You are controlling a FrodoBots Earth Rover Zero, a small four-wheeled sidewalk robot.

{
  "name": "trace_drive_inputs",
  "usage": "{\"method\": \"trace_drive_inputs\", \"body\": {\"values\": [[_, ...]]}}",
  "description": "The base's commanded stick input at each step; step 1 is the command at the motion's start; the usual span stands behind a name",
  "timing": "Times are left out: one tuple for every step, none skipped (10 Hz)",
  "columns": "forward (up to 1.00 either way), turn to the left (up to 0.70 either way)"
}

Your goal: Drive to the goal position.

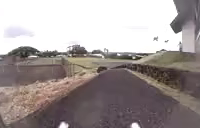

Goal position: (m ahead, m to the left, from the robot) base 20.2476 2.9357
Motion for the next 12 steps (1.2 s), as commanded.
{"method": "trace_drive_inputs", "body": {"values": [[0.85,0.0],[0.85,0.0],[0.85,0.0],[0.85,0.0],[0.85,0.0],[0.85,0.0],[0.85,0.0],[0.85,0.0],[0.85,0.0],[0.85,0.0],[0.85,-0.27],[0.85,-0.27]]}}
